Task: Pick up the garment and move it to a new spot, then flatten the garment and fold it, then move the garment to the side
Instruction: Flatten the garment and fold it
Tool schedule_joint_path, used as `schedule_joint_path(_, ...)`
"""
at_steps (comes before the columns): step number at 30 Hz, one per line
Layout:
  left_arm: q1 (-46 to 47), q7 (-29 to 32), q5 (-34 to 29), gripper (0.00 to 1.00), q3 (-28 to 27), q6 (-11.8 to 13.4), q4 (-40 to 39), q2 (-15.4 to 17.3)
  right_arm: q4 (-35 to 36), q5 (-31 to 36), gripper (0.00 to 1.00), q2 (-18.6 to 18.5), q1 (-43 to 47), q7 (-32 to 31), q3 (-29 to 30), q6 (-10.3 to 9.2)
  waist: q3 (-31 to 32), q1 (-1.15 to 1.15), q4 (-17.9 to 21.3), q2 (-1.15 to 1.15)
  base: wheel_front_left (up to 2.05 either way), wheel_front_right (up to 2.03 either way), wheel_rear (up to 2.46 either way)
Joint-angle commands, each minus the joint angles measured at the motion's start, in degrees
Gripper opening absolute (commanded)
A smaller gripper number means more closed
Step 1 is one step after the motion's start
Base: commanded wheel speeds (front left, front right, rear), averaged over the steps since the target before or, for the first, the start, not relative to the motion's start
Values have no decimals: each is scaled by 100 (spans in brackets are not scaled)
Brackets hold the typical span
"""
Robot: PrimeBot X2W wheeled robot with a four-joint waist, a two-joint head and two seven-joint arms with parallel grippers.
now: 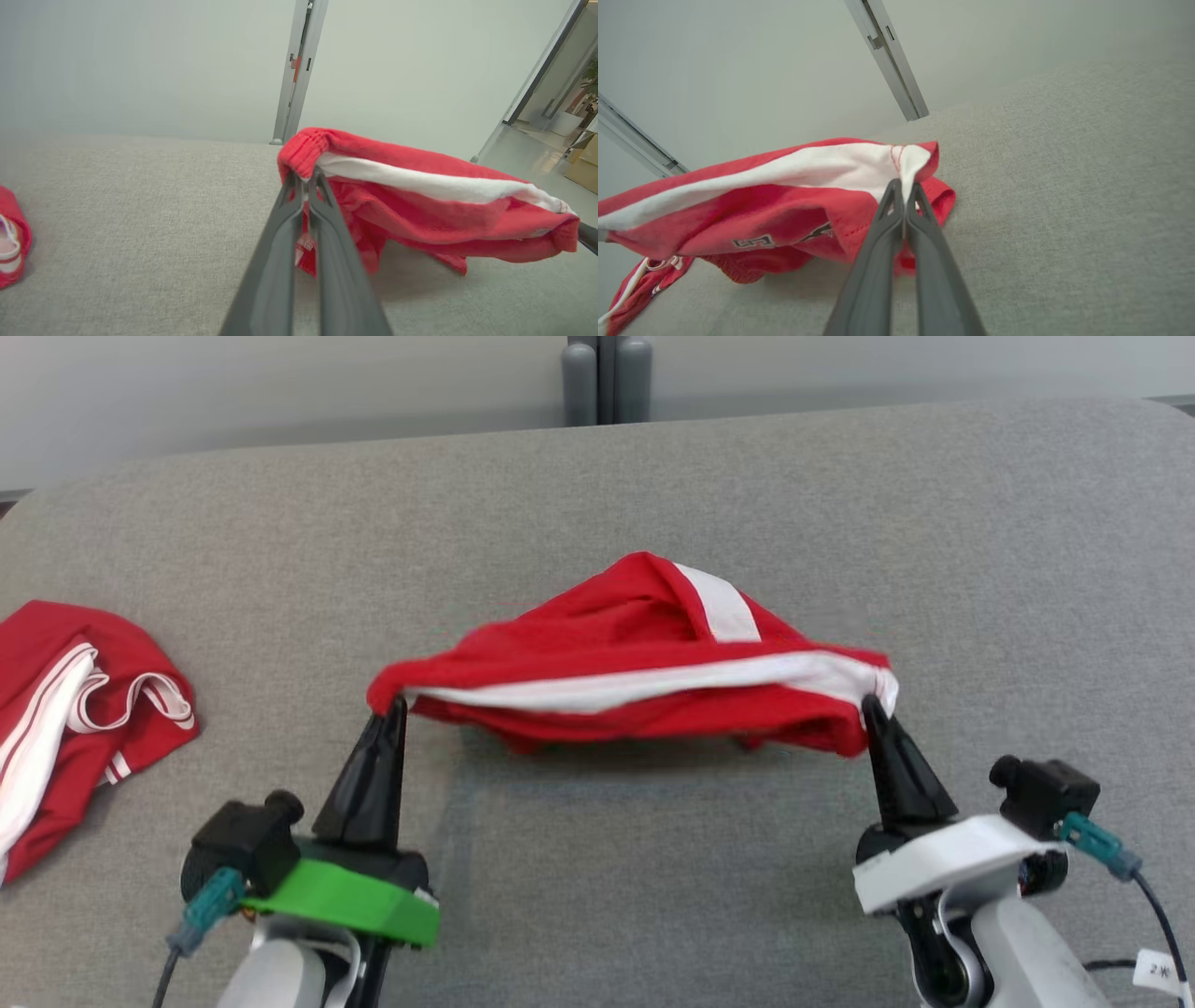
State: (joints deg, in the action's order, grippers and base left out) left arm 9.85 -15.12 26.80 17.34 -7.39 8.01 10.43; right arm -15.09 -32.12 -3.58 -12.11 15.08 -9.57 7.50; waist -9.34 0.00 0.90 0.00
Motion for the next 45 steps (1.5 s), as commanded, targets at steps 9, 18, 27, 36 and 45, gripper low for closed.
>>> schedule_joint_path(9, -85, -5, 381, 0, 471, -16, 891, 99, -732, 287, 0, -243, 85, 4, -144, -3, -254, 0, 67, 0, 0, 0, 0)
schedule_joint_path(18, 687, -5, 638, 38, 899, -16, 1873, -48, -1162, 997, 100, -40, -412, 16, -103, -3, -466, 0, 60, 0, 0, 0, 0)
schedule_joint_path(27, 522, -4, 138, 100, 211, -16, 1922, -204, -777, 1732, 100, 53, -136, 11, 555, -3, -377, 0, 60, 0, 0, 0, 0)
schedule_joint_path(36, 56, -5, -959, 100, -571, -16, 1341, -419, -74, 2042, 100, 59, 209, 12, 700, -3, -96, 0, 57, 0, 0, 0, 0)
schedule_joint_path(45, -565, -5, -1535, 100, -814, -16, 1299, -661, -142, 2062, 100, 58, 727, 12, 636, -3, 403, 0, 75, 0, 0, 0, 0)
